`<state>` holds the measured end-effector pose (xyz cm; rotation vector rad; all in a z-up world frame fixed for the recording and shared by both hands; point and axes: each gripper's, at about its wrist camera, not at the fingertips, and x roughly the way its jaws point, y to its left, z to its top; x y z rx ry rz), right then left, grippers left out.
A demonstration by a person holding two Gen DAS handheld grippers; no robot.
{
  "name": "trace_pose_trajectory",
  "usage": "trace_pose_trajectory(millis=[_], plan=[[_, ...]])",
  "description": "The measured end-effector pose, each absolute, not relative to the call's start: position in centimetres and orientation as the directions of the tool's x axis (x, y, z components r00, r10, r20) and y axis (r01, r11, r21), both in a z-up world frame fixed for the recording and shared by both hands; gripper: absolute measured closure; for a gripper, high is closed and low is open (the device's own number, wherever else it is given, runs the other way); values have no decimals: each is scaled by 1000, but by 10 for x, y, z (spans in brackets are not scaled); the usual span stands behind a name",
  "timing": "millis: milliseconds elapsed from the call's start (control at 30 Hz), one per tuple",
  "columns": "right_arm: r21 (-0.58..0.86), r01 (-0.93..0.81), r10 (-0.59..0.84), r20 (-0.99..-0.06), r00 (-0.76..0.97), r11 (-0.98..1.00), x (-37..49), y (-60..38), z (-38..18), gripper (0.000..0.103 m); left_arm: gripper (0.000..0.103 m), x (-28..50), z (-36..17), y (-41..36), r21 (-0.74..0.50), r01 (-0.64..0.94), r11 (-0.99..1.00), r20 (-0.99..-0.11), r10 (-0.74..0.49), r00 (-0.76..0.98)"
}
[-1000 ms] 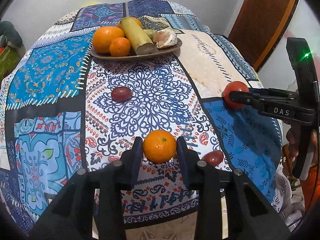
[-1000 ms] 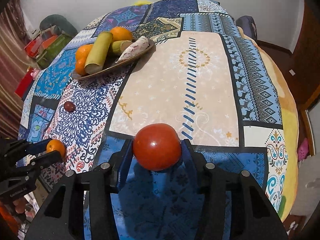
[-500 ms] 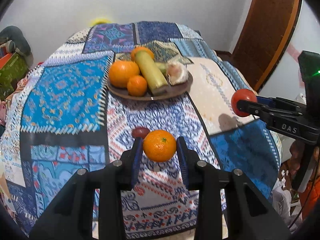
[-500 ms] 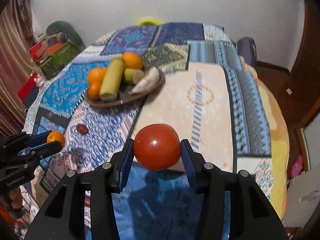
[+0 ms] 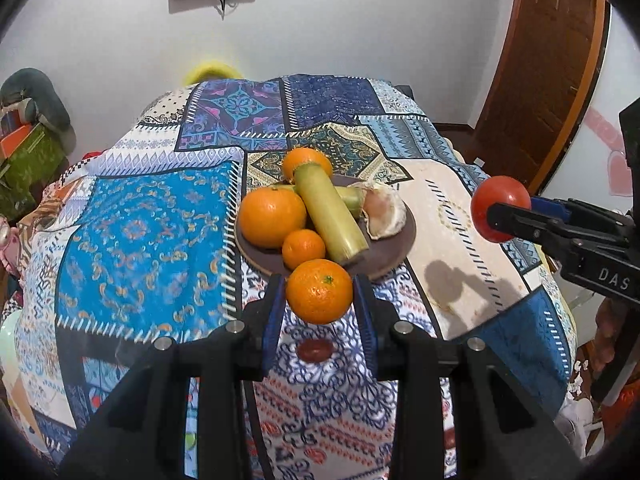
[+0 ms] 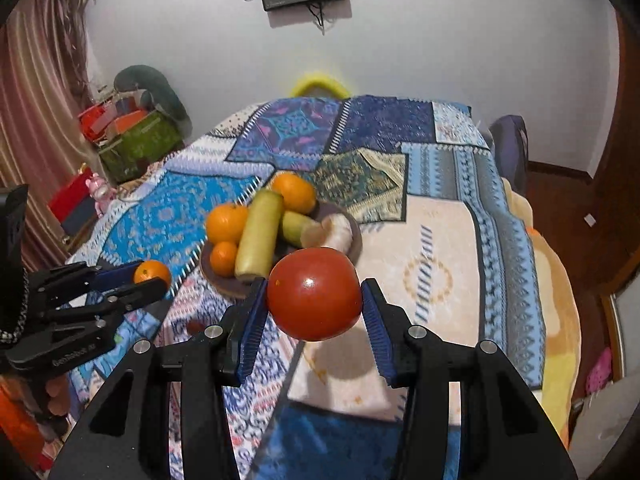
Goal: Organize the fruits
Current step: 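Lower tomato and mandarin onto the dark plate and open both grippers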
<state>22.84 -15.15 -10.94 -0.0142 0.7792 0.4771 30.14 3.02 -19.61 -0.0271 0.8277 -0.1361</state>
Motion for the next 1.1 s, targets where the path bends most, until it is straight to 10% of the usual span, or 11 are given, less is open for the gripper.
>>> trace_pose_trajectory(millis=[1100], plan=[[218,-463,468,-700,539,859,303,-104,-158,59,69,386,-215,30,-45,116,992,-726,-112,678]])
